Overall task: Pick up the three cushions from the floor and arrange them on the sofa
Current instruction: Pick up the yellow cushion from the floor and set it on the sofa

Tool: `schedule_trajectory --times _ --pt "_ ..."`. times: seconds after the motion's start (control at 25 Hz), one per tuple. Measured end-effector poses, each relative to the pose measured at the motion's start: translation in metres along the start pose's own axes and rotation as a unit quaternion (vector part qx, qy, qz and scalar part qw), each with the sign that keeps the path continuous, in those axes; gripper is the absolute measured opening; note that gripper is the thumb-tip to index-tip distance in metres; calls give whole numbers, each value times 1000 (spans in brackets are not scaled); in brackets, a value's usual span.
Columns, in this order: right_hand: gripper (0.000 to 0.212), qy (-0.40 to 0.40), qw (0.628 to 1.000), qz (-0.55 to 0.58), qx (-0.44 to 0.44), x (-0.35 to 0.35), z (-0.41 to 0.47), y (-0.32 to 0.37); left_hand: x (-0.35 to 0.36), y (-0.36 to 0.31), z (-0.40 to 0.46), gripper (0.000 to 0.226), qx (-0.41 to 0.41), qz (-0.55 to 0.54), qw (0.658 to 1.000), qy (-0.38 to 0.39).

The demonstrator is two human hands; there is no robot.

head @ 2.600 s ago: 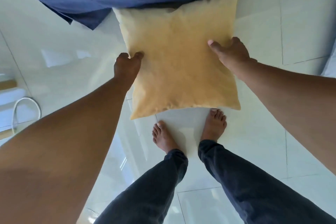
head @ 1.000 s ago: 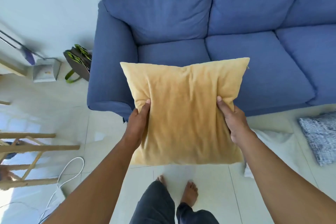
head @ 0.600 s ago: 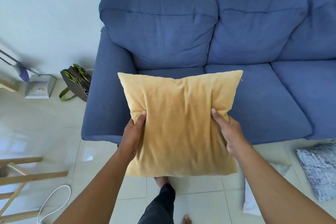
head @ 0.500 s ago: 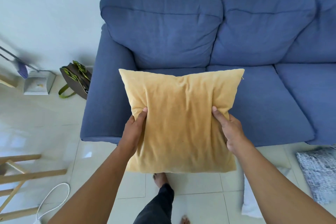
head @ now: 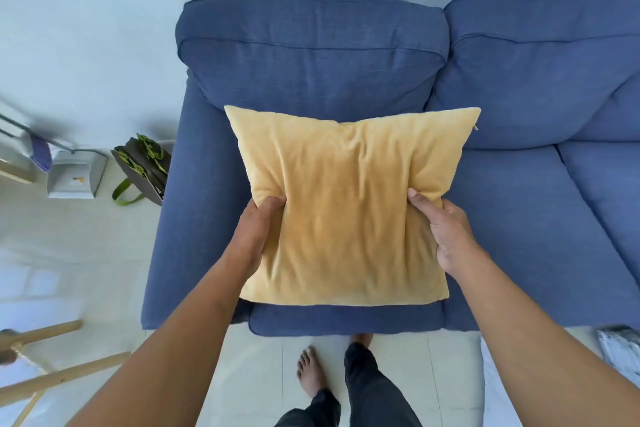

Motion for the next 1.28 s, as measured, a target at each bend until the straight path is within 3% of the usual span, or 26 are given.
schedule_trajectory --times 0.2,0.36,0.56,0.76,1.0,1.2,1.28 --pt "75 17 1000 -21 6 9 69 28 20 -27 61 40 9 -10 1000 -7" --pt "56 22 999 -44 -5 25 124 44 27 -39 113 46 14 -31 999 -17" --pt "48 13 998 -49 -33 47 180 61 23 -67 169 66 35 -50 997 -37" --pt "38 -36 996 -57 -58 54 234 63 23 -76 228 69 55 -43 996 -49" --pt "26 -54 990 -130 6 58 263 19 43 -37 255 44 -30 71 996 -48" --pt "23 -69 987 -131 -60 44 256 41 31 -48 249 56 -16 36 997 -67" --pt "26 -63 985 -156 -24 46 254 31 39 -38 248 52 -51 64 995 -54"
Point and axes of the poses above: each hand's wrist, its own z-axis towards the middle knuckle, its own x-axis out of the palm, y = z × x, the point moved 9 cm from there along z, towards the middle knuckle
